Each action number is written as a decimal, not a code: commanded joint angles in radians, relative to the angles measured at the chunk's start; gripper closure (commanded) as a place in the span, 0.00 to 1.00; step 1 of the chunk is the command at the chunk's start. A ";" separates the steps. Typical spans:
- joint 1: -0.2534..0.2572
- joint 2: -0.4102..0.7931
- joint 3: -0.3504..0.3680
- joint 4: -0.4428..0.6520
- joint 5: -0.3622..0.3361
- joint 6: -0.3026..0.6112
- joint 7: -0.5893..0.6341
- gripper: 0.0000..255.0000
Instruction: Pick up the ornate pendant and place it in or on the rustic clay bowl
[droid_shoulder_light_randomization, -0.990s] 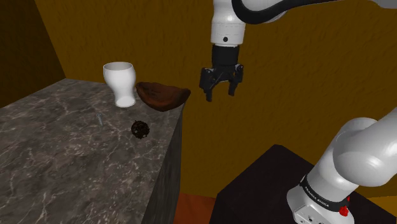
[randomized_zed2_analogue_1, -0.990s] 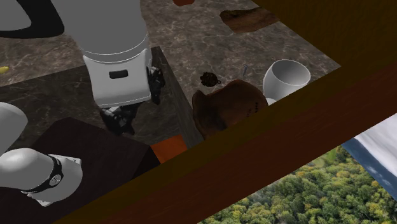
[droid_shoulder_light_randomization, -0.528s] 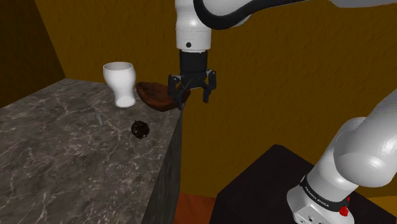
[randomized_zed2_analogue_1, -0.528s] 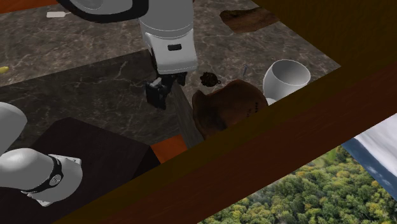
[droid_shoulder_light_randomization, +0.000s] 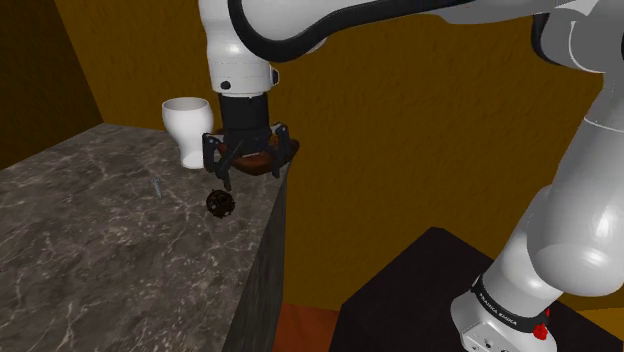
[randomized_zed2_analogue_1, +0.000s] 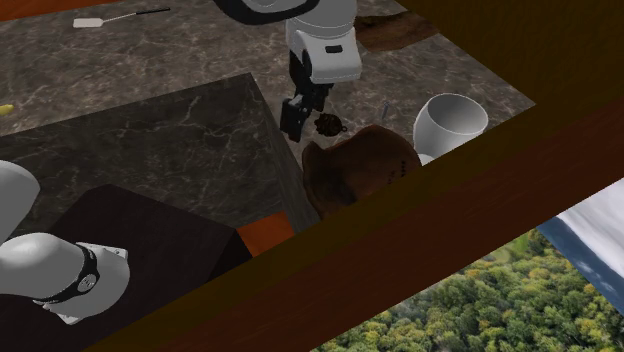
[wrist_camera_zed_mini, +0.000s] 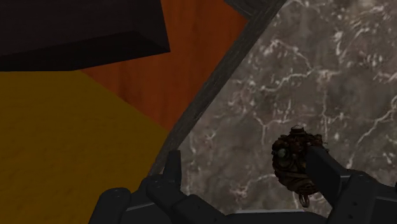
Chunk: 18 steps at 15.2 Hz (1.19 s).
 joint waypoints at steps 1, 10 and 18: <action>0.033 0.094 0.013 0.096 -0.045 -0.014 0.052 0.00; 0.084 0.203 0.014 0.136 -0.095 0.041 0.108 0.00; 0.084 0.204 0.013 0.116 -0.096 0.062 0.109 0.00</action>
